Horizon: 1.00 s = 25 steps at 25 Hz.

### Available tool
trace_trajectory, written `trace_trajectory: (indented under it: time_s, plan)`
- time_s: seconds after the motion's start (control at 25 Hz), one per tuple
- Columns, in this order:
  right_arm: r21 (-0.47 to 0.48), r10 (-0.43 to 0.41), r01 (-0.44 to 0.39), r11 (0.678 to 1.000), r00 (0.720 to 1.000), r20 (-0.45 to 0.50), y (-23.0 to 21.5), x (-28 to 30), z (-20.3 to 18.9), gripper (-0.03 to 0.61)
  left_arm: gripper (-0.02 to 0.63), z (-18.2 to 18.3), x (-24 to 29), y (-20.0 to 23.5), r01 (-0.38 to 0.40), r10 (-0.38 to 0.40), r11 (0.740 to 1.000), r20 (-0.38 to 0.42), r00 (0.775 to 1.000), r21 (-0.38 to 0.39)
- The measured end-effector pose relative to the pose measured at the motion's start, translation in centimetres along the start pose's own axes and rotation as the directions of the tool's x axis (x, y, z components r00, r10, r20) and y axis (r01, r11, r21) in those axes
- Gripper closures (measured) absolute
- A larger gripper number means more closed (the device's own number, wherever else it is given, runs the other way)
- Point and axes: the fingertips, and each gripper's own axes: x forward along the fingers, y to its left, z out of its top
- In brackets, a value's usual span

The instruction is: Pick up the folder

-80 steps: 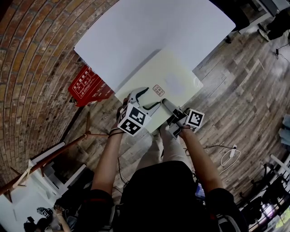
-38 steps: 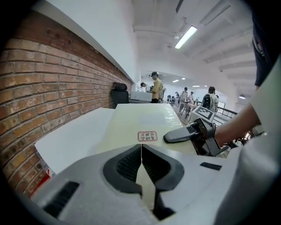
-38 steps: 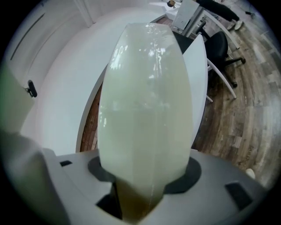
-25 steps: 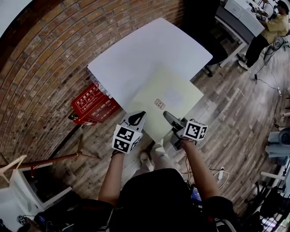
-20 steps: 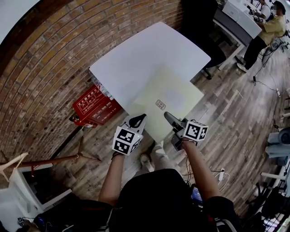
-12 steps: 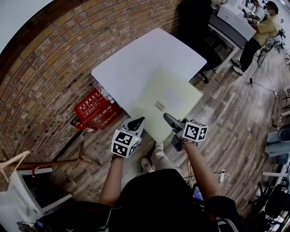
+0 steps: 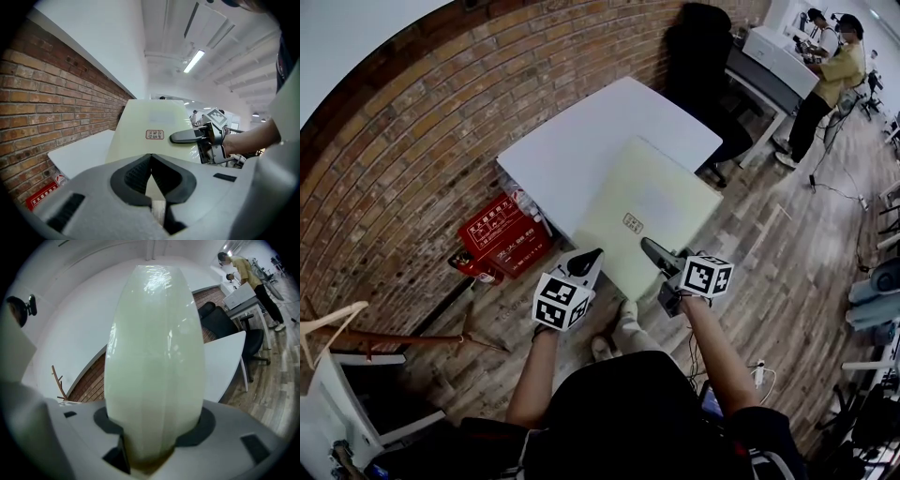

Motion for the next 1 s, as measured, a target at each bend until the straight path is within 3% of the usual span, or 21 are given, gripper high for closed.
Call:
trace_trajectory:
  time_s: [0.48, 1.0]
  plan:
    - [-0.083, 0.005, -0.002, 0.997, 0.999, 0.032, 2.5, -0.5, 1.5, 0.316, 0.594, 1.1, -1.6, -0.3, -0.034, 0.032, 0.997, 0.025, 0.999, 0.064]
    - [-0.186, 0.021, -0.015, 0.983, 0.999, 0.034, 3.8, -2.5, 3.2, 0.316, 0.594, 3.7, -1.8, -3.4, -0.078, 0.073, 0.994, 0.074, 0.995, 0.07]
